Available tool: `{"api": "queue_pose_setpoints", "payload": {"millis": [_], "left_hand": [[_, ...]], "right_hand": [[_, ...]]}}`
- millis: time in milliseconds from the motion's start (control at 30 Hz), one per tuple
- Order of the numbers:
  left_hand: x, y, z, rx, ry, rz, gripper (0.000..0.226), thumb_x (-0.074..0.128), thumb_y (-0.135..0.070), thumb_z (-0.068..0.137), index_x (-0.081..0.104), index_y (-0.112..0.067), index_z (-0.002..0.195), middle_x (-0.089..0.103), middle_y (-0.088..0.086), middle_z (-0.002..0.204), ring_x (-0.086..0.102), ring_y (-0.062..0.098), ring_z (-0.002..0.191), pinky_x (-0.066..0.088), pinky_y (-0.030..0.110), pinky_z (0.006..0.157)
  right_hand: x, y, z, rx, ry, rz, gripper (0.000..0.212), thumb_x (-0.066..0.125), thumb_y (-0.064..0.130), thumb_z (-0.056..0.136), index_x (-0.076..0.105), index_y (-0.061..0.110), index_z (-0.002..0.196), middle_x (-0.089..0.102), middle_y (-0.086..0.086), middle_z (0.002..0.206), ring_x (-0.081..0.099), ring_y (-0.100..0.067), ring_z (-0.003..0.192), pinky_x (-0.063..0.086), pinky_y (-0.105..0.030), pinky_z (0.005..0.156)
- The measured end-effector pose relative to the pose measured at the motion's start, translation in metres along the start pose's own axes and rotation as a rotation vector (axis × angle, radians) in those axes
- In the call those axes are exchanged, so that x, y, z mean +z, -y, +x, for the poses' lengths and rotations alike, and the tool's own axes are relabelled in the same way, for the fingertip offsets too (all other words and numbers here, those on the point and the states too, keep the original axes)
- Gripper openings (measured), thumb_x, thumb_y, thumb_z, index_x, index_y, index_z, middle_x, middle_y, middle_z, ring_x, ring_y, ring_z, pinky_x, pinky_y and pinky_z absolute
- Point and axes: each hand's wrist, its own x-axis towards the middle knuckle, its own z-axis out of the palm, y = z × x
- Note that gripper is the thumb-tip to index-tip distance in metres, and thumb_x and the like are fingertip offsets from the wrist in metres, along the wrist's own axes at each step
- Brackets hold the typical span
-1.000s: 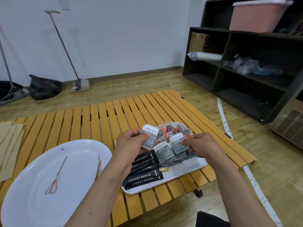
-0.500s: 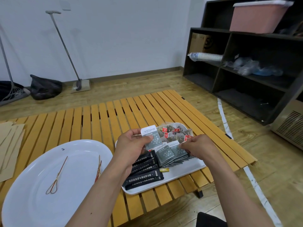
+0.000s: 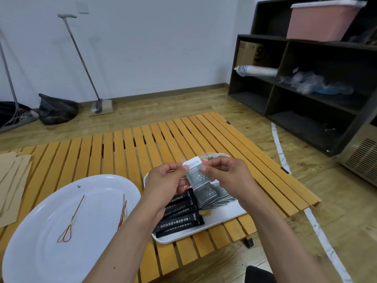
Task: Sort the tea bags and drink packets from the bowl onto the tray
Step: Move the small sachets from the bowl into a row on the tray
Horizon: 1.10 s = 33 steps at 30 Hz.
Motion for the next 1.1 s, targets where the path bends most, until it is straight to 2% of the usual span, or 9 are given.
{"api": "queue_pose_setpoints", "payload": {"millis": [167,300,467,600,733,833,933,1000,1100], "left_hand": [[-0.005,-0.002,0.003,-0.008,-0.048,-0.002,0.015,0.071,-0.014,0.094,0.07,-0.015,0.109,0.081,0.004,0.092,0.078,0.017,0.085,0.055,0.03,0.068],[-0.006,-0.002,0.003,-0.01,-0.056,0.029,0.016,0.072,-0.011,0.092,0.071,-0.017,0.107,0.08,0.006,0.092,0.074,0.016,0.078,0.053,0.029,0.065],[-0.007,-0.001,0.002,0.025,-0.062,0.11,0.015,0.073,-0.01,0.09,0.071,-0.017,0.104,0.079,0.009,0.089,0.068,0.012,0.066,0.053,0.028,0.064],[-0.012,0.005,0.004,0.116,-0.09,0.317,0.011,0.074,-0.017,0.09,0.071,-0.019,0.1,0.077,0.006,0.085,0.07,0.013,0.068,0.058,0.034,0.067],[-0.02,0.011,0.004,0.227,-0.115,0.6,0.007,0.073,-0.026,0.091,0.067,-0.03,0.093,0.071,-0.009,0.084,0.071,0.014,0.079,0.059,0.038,0.075],[-0.03,0.009,0.0,0.269,-0.142,0.736,0.007,0.071,-0.029,0.09,0.066,-0.032,0.095,0.067,-0.015,0.082,0.066,0.006,0.078,0.057,0.032,0.071],[-0.06,0.004,0.004,0.288,-0.231,0.842,0.008,0.07,-0.032,0.089,0.065,-0.032,0.095,0.068,-0.015,0.081,0.066,0.009,0.077,0.056,0.033,0.07],[-0.09,0.0,0.007,0.239,-0.325,0.944,0.01,0.07,-0.034,0.089,0.065,-0.03,0.096,0.07,-0.012,0.086,0.067,0.015,0.083,0.055,0.032,0.07],[-0.14,-0.001,0.006,0.102,-0.472,1.117,0.017,0.07,-0.034,0.089,0.067,-0.026,0.103,0.073,-0.004,0.099,0.068,0.022,0.093,0.051,0.032,0.073]], "right_hand": [[-0.029,-0.014,0.009,0.148,-0.176,-0.073,0.008,0.082,0.022,0.084,0.077,0.016,0.084,0.077,0.004,0.084,0.064,-0.005,0.059,0.049,-0.022,0.059],[-0.04,-0.027,0.016,0.288,-0.184,-0.193,0.011,0.083,0.02,0.082,0.077,0.011,0.083,0.076,-0.008,0.084,0.059,-0.014,0.06,0.053,-0.031,0.06],[-0.039,-0.027,0.016,0.333,-0.122,-0.315,0.012,0.083,0.019,0.082,0.076,0.009,0.082,0.068,-0.003,0.071,0.059,-0.013,0.06,0.043,-0.024,0.052],[-0.037,-0.028,0.018,0.345,-0.127,-0.38,0.015,0.086,0.025,0.078,0.077,0.013,0.082,0.073,-0.004,0.079,0.063,-0.016,0.068,0.054,-0.033,0.064],[-0.032,-0.03,0.018,0.335,-0.133,-0.447,0.015,0.088,0.024,0.076,0.077,0.014,0.079,0.074,-0.004,0.078,0.067,-0.019,0.073,0.061,-0.042,0.08],[-0.024,-0.02,0.013,0.171,-0.23,-0.452,0.011,0.083,0.027,0.081,0.076,0.019,0.081,0.075,0.0,0.075,0.069,-0.016,0.068,0.06,-0.039,0.066],[0.005,0.004,-0.001,-0.13,-0.308,-0.378,0.006,0.079,0.029,0.085,0.075,0.024,0.085,0.072,0.011,0.074,0.066,-0.004,0.069,0.05,-0.023,0.058],[0.039,0.015,-0.012,-0.238,-0.183,-0.334,0.004,0.078,0.03,0.086,0.075,0.026,0.085,0.071,0.013,0.074,0.066,0.0,0.071,0.053,-0.022,0.065],[0.094,0.016,-0.026,-0.337,0.059,-0.461,0.006,0.075,0.036,0.085,0.076,0.03,0.087,0.072,0.017,0.076,0.066,0.001,0.074,0.056,-0.026,0.069]]}}
